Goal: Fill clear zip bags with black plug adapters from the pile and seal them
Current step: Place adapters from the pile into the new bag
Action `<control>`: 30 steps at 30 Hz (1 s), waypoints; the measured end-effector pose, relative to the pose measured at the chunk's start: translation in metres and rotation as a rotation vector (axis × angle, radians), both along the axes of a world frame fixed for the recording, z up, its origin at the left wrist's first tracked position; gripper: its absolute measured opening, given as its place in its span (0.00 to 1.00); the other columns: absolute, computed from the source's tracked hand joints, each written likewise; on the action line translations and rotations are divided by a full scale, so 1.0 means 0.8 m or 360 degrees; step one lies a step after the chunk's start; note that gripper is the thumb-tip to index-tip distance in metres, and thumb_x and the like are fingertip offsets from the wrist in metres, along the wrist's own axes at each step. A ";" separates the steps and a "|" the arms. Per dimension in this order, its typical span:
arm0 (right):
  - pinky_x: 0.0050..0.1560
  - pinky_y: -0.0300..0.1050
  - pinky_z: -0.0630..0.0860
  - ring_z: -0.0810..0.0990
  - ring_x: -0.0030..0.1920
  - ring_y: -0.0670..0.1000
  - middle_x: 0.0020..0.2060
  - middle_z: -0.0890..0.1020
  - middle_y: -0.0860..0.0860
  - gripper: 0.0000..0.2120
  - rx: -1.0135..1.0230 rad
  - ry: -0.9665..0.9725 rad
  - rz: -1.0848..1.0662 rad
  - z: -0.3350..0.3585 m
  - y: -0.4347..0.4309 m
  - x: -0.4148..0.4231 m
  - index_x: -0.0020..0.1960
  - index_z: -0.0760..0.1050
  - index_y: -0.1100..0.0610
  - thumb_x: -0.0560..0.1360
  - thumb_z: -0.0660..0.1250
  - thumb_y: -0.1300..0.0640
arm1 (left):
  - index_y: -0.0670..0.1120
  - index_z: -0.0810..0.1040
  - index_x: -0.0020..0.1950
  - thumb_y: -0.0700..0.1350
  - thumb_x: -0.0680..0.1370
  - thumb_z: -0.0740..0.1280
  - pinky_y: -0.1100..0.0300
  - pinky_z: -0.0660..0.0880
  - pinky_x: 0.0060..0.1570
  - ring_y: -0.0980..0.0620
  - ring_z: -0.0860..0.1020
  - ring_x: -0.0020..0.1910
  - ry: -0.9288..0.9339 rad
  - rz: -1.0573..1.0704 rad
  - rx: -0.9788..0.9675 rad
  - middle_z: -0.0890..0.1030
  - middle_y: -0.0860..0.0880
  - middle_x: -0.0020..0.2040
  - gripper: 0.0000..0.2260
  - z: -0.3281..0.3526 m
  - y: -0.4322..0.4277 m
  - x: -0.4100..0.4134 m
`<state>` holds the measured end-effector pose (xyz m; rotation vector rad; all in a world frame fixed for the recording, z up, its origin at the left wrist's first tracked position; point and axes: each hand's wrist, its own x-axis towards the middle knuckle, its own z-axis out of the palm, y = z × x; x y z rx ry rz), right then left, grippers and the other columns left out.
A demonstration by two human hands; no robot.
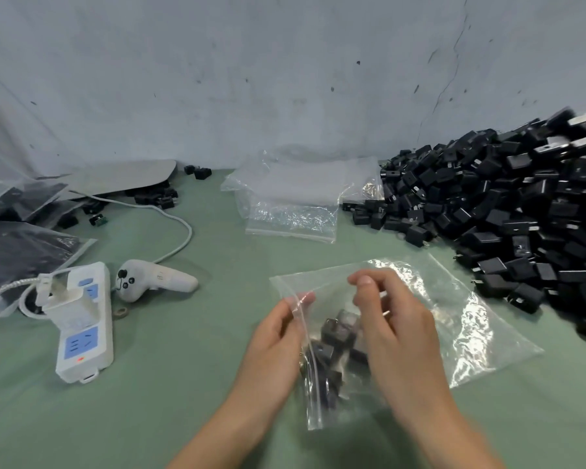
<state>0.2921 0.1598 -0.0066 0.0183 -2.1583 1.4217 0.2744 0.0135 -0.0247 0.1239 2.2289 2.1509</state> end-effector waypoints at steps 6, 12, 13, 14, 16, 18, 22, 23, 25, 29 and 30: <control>0.35 0.34 0.70 0.79 0.40 0.42 0.44 0.79 0.34 0.08 -0.0021 -0.0128 -0.0155 -0.014 0.029 -0.015 0.51 0.76 0.42 0.81 0.60 0.54 | 0.61 0.80 0.55 0.45 0.83 0.63 0.77 0.69 0.50 0.68 0.79 0.54 0.0468 -0.0099 -0.0682 0.81 0.68 0.55 0.11 -0.007 -0.031 -0.004; 0.38 0.35 0.68 0.78 0.43 0.39 0.42 0.79 0.36 0.09 0.0179 -0.0312 -0.0068 -0.029 0.037 -0.019 0.52 0.74 0.41 0.81 0.60 0.55 | 0.61 0.79 0.61 0.49 0.83 0.61 0.64 0.72 0.58 0.62 0.77 0.61 0.0590 -0.0246 -0.0837 0.78 0.66 0.61 0.11 -0.014 -0.046 -0.008; 0.39 0.35 0.68 0.77 0.43 0.39 0.43 0.79 0.37 0.10 0.0226 -0.0332 -0.0056 -0.031 0.036 -0.019 0.53 0.74 0.41 0.81 0.60 0.55 | 0.61 0.77 0.63 0.50 0.83 0.60 0.67 0.69 0.62 0.65 0.74 0.65 0.0606 -0.0297 -0.0850 0.76 0.67 0.63 0.12 -0.014 -0.046 -0.007; 0.41 0.36 0.69 0.77 0.45 0.39 0.45 0.79 0.37 0.10 0.0266 -0.0348 -0.0046 -0.032 0.036 -0.020 0.53 0.75 0.42 0.81 0.59 0.56 | 0.62 0.76 0.65 0.51 0.83 0.59 0.70 0.65 0.65 0.66 0.70 0.68 0.0619 -0.0359 -0.0870 0.74 0.69 0.65 0.13 -0.015 -0.044 -0.007; 0.44 0.36 0.70 0.77 0.48 0.38 0.46 0.79 0.37 0.11 0.0316 -0.0365 -0.0037 -0.034 0.035 -0.020 0.54 0.75 0.43 0.80 0.58 0.57 | 0.63 0.72 0.69 0.53 0.82 0.57 0.71 0.60 0.68 0.68 0.65 0.71 0.0614 -0.0485 -0.0915 0.70 0.70 0.69 0.16 -0.016 -0.041 -0.007; 0.43 0.33 0.69 0.76 0.48 0.36 0.44 0.79 0.36 0.12 0.0339 -0.0373 -0.0036 -0.036 0.034 -0.021 0.54 0.74 0.42 0.80 0.57 0.57 | 0.62 0.71 0.71 0.54 0.83 0.56 0.71 0.59 0.69 0.68 0.64 0.72 0.0586 -0.0557 -0.0919 0.69 0.70 0.70 0.17 -0.017 -0.037 -0.010; 0.41 0.29 0.67 0.75 0.48 0.33 0.43 0.79 0.35 0.13 0.0381 -0.0403 -0.0035 -0.039 0.035 -0.022 0.55 0.73 0.42 0.79 0.56 0.57 | 0.59 0.72 0.71 0.58 0.82 0.57 0.67 0.65 0.69 0.70 0.68 0.68 0.0523 -0.0555 -0.0859 0.73 0.68 0.68 0.19 -0.013 -0.026 -0.019; 0.41 0.29 0.67 0.74 0.49 0.33 0.44 0.79 0.36 0.13 0.0383 -0.0404 -0.0035 -0.040 0.036 -0.022 0.55 0.73 0.42 0.79 0.55 0.58 | 0.58 0.73 0.70 0.59 0.81 0.57 0.64 0.68 0.68 0.69 0.71 0.66 0.0505 -0.0559 -0.0861 0.76 0.66 0.65 0.19 -0.011 -0.024 -0.022; 0.42 0.29 0.68 0.74 0.49 0.33 0.43 0.79 0.36 0.14 0.0389 -0.0409 -0.0039 -0.041 0.037 -0.021 0.55 0.73 0.42 0.79 0.55 0.58 | 0.52 0.77 0.61 0.59 0.82 0.55 0.54 0.74 0.59 0.58 0.79 0.56 0.0499 -0.0602 -0.0858 0.82 0.55 0.55 0.17 -0.005 -0.018 -0.027; 0.42 0.30 0.68 0.74 0.49 0.33 0.43 0.79 0.36 0.14 0.0419 -0.0435 -0.0047 -0.041 0.038 -0.022 0.55 0.73 0.41 0.79 0.54 0.57 | 0.54 0.78 0.59 0.54 0.84 0.55 0.59 0.76 0.57 0.58 0.80 0.55 0.0482 -0.0704 -0.0818 0.83 0.56 0.52 0.14 0.001 -0.009 -0.035; 0.42 0.30 0.68 0.74 0.49 0.32 0.43 0.79 0.36 0.14 0.0422 -0.0443 -0.0048 -0.042 0.038 -0.022 0.55 0.73 0.41 0.79 0.54 0.57 | 0.57 0.78 0.61 0.55 0.84 0.56 0.65 0.74 0.59 0.64 0.79 0.57 0.0461 -0.0669 -0.0821 0.82 0.60 0.55 0.13 0.000 -0.008 -0.038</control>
